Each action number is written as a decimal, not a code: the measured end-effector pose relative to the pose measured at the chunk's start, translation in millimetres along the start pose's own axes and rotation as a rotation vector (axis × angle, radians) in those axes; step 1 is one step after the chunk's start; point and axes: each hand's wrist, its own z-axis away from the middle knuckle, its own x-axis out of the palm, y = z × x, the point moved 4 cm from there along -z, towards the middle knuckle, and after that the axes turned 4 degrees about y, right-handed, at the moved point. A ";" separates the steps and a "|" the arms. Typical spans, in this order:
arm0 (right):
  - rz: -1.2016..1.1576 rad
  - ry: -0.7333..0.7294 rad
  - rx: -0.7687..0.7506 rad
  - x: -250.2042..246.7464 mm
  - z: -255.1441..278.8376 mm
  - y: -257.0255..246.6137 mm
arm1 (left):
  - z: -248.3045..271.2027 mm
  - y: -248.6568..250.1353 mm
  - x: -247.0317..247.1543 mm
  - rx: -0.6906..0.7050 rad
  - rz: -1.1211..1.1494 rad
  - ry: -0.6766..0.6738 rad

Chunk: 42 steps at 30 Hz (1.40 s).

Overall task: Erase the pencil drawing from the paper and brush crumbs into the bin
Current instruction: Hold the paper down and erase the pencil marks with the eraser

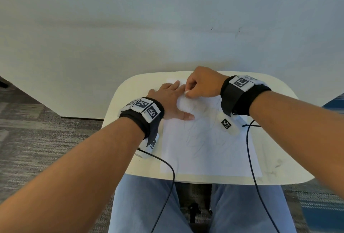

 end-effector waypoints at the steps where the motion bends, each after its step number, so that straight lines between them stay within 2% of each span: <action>1: 0.009 -0.076 -0.013 3.5 2.5 -1.5 | 0.1 0.5 -0.4 0.009 0.009 -0.003; 3: 0.029 -0.142 -0.007 1.8 5.4 2.0 | 0.4 0.7 -1.1 0.010 0.012 -0.018; 7: 0.043 0.019 0.056 -13.3 5.1 18.6 | -0.1 0.5 0.4 -0.008 -0.012 -0.037; 11: 0.042 -0.107 0.009 -1.5 13.8 10.6 | 0.0 1.1 0.0 -0.005 -0.018 -0.045; 15: 0.043 0.058 0.040 -10.1 9.0 17.0 | 0.0 1.9 -0.3 -0.010 -0.021 -0.050; 16: 0.030 0.050 0.034 -7.8 9.5 15.3 | 0.3 1.8 -0.2 -0.008 -0.020 -0.050; 19: 0.015 -0.096 0.001 1.0 14.6 6.8 | 0.4 2.2 -0.2 -0.004 -0.017 -0.051; 20: 0.014 -0.098 0.012 -0.8 13.9 8.1 | 0.5 2.1 -0.3 -0.006 -0.016 -0.053; 23: 0.030 0.018 0.040 -11.4 9.7 16.7 | -0.3 2.1 0.4 -0.012 -0.014 -0.057; 24: 0.007 0.006 0.050 -10.7 10.6 17.6 | 0.1 2.0 0.6 -0.013 -0.012 -0.058; 27: -0.033 -0.168 0.047 -2.5 18.7 14.3 | 0.8 2.7 0.3 -0.010 -0.015 -0.057; 28: -0.031 -0.177 0.052 -3.1 19.3 14.6 | 1.0 2.6 0.0 -0.012 -0.015 -0.057; 32: -0.047 0.016 0.097 -13.8 13.1 24.0 | -0.4 1.9 0.6 -0.018 -0.014 -0.057; 36: -0.023 -0.167 0.065 -5.1 18.8 18.8 | 0.5 3.0 0.6 -0.015 -0.022 -0.062; 37: -0.020 -0.163 0.069 -6.8 18.2 19.9 | 0.5 3.3 0.4 -0.014 -0.023 -0.062; 40: -0.040 -0.030 0.111 -15.9 13.4 26.4 | -0.6 2.2 0.9 -0.015 -0.015 -0.057; 42: -0.039 -0.057 0.100 -12.8 14.3 24.3 | -0.8 1.9 1.4 -0.017 -0.014 -0.059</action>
